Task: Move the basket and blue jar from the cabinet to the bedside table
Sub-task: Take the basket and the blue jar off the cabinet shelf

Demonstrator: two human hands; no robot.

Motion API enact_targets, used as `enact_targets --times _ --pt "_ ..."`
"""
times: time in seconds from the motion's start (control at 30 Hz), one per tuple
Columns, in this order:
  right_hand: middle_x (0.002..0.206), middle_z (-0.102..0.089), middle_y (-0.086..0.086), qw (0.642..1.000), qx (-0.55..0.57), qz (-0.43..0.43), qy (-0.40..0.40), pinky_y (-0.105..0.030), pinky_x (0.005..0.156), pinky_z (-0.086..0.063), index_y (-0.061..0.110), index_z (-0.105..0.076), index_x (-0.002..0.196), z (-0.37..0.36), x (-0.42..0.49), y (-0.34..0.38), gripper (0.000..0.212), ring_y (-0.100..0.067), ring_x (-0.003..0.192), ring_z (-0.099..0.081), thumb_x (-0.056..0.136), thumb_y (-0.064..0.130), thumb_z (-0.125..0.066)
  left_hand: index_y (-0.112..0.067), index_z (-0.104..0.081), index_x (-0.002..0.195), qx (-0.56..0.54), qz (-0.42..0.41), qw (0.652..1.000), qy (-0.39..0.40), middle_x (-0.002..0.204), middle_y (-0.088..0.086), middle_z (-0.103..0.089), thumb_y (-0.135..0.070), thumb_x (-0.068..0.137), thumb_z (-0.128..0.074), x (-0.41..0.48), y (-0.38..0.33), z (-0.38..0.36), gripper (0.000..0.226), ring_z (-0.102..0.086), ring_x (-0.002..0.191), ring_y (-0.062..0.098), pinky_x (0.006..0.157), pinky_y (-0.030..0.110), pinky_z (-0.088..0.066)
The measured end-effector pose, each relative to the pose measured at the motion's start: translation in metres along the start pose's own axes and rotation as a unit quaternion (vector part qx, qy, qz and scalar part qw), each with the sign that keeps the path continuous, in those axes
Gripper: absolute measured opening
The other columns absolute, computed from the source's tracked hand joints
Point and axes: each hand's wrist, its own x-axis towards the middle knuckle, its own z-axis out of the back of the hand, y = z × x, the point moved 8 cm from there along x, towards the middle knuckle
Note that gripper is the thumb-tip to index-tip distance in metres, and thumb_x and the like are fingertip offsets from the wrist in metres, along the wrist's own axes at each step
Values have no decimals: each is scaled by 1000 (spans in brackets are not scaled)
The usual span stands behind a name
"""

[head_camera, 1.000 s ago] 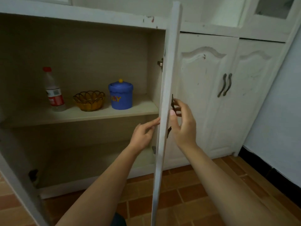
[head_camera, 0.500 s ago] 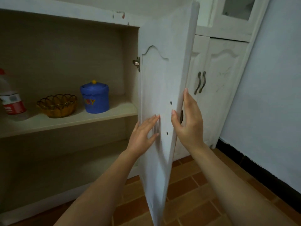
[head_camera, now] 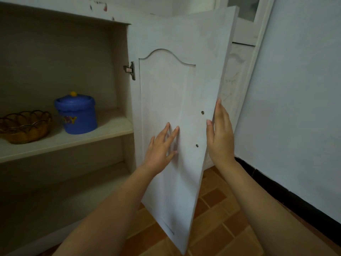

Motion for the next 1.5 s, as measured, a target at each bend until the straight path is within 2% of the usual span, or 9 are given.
enact_targets --times 0.13,0.3,0.4,0.57,0.73,0.97,1.27,1.4,1.5 --pt "148 -29 -21 999 -29 -7 -36 -14 111 -12 0 -19 143 2 0 6 52 -19 135 -22 95 17 -33 -42 5 141 -4 -2 1000 1 156 -2 3 -32 91 -53 -1 -1 3 77 -8 141 16 114 44 -8" --pt "146 -23 -18 988 -97 103 -69 -46 114 -18 4 -29 138 -5 -10 53 51 -31 138 -18 89 1 -44 -37 -7 144 49 -5 998 -26 155 -1 -10 -31 92 -50 -14 15 28 68 -14 140 17 113 45 -10" --pt "145 -27 -12 987 -61 149 -30 -46 114 -16 9 -33 137 -34 -19 85 50 -30 137 -20 88 3 -44 -32 -16 145 107 41 992 -42 153 3 -18 -32 92 -50 -36 48 55 63 -17 139 19 112 44 -10" --pt "140 -44 -19 988 23 138 61 -46 111 -20 10 -36 133 -100 -38 125 50 -28 133 -27 85 6 -47 -24 -33 140 189 126 971 -80 148 8 -30 -28 88 -56 -92 105 116 58 -27 135 24 110 46 -21" --pt "130 -53 -20 974 95 115 168 -49 96 -42 4 -49 124 -160 -62 165 45 -28 120 -41 82 15 -43 -21 -37 138 291 220 927 -91 147 12 -31 -23 88 -56 -163 145 174 53 -25 136 26 112 49 -13" --pt "131 -53 -18 931 182 118 293 -45 100 -39 3 -49 128 -213 -102 239 44 -33 121 -49 86 17 -45 -21 -36 138 393 310 861 -86 148 11 -30 -25 92 -50 -244 155 237 48 -16 140 25 113 50 -2" --pt "149 -33 -1 847 285 137 428 -31 110 -24 19 -27 143 -243 -149 337 53 -16 138 -27 94 23 -47 -16 -38 135 528 389 755 -8 153 14 -14 -12 81 -62 -308 149 298 60 7 141 27 102 52 25" --pt "151 -29 4 759 335 169 532 -30 108 -26 26 -25 143 -250 -183 386 55 -13 138 -25 94 29 -48 -14 -64 107 584 374 720 -4 143 16 -38 -11 66 -72 -319 136 310 42 -14 139 33 107 59 5" --pt "150 -30 4 698 371 175 587 -35 109 -28 29 -25 143 -247 -209 417 56 -15 138 -27 93 31 -50 -14 -68 100 603 376 703 -12 142 17 -41 -11 60 -78 -327 132 322 42 -16 138 33 106 61 0"
